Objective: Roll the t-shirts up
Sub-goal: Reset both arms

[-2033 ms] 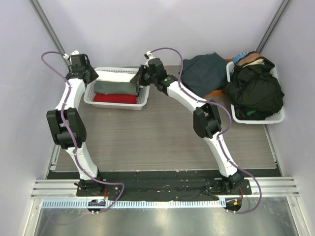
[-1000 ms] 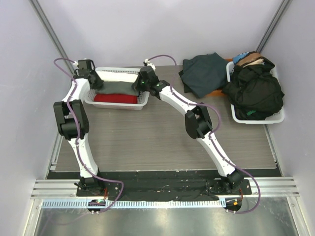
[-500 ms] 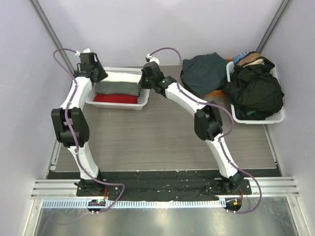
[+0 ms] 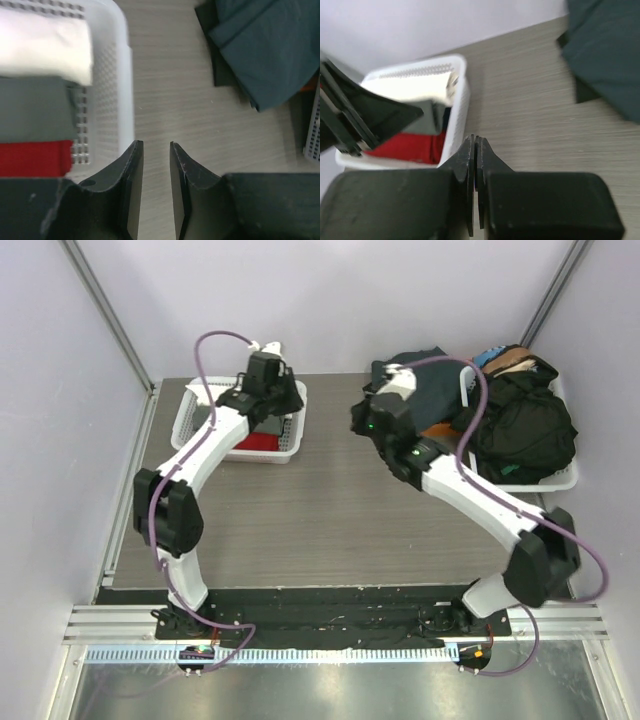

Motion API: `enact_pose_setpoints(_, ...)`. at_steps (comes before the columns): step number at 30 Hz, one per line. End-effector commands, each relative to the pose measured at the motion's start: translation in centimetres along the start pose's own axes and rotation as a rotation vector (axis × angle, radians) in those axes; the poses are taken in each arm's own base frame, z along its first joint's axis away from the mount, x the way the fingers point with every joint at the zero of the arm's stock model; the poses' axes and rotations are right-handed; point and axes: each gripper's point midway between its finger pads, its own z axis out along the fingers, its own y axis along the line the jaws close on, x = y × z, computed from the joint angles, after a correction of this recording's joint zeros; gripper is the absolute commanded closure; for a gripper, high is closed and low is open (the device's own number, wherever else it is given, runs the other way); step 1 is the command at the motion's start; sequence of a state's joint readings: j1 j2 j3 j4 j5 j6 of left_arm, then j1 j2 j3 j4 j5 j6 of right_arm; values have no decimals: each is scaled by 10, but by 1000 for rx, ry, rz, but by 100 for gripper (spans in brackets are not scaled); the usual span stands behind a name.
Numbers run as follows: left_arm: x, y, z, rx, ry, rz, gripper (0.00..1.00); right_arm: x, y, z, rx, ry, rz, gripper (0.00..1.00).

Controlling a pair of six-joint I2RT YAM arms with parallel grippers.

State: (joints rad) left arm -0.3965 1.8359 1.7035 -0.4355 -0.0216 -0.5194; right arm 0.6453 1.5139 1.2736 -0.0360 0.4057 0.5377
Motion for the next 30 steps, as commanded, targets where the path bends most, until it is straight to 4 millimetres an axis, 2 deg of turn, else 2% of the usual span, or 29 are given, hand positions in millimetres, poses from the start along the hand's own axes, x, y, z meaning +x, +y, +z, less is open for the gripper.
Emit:
enact_pose_setpoints(1, 24, -37, 24, 53, 68, 29, 69, -56, -42, -39, 137, -241, 109, 99)
enact_pose_setpoints(2, 28, -42, 27, 59, 78, 36, 69, -48, -54, -45, 163, -236, 88, 99)
enact_pose_setpoints(3, 33, -45, 33, 59, 90, 40, 69, -49, -60, -51, 173, -243, 85, 99)
enact_pose_setpoints(4, 37, -59, 34, 97, 104, 49, 69, -57, -65, -63, 176, -268, 95, 99)
enact_pose_setpoints(6, 52, -61, 50, 107, 144, 50, 69, -51, -79, -70, 198, -262, 79, 99)
enact_pose_setpoints(7, 49, -66, 53, 117, 140, 49, 69, -51, -83, -74, 203, -263, 75, 99)
enact_pose_setpoints(8, 64, -61, 65, 102, 179, 43, 69, -51, -88, -79, 208, -266, 76, 99)
enact_pose_setpoints(11, 64, -56, 77, 62, 180, 47, 69, -49, -95, -86, 217, -265, 67, 99)
enact_pose_setpoints(12, 75, -48, 89, 39, 201, 57, 69, -48, -96, -87, 218, -261, 61, 99)
enact_pose_setpoints(13, 76, -46, 93, 31, 207, 60, 69, -48, -97, -87, 220, -260, 59, 99)
enact_pose_setpoints(14, 71, -43, 94, -1, 199, 68, 69, -47, -99, -87, 225, -258, 55, 99)
enact_pose_setpoints(15, 82, -32, 104, -37, 223, 86, 69, -46, -99, -87, 225, -255, 52, 99)
enact_pose_setpoints(20, 76, 22, 118, -195, 233, 120, 70, -43, -99, -83, 220, -242, 52, 99)
enact_pose_setpoints(21, 72, 33, 119, -213, 233, 112, 70, -42, -98, -81, 221, -237, 50, 99)
enact_pose_setpoints(22, 62, 54, 118, -242, 223, 92, 70, -40, -98, -80, 218, -231, 47, 99)
enact_pose_setpoints(24, 49, 75, 115, -279, 204, 76, 70, -39, -98, -79, 218, -227, 50, 99)
enact_pose_setpoints(25, 42, 96, 113, -315, 197, 61, 70, -38, -99, -77, 222, -223, 47, 99)
enact_pose_setpoints(27, 29, 114, 105, -350, 177, 62, 70, -34, -100, -75, 221, -213, 46, 99)
enact_pose_setpoints(28, 26, 130, 103, -368, 180, 45, 70, -32, -100, -74, 219, -207, 46, 99)
enact_pose_setpoints(30, 21, 137, 99, -355, 177, 19, 69, -30, -101, -72, 220, -200, 48, 99)
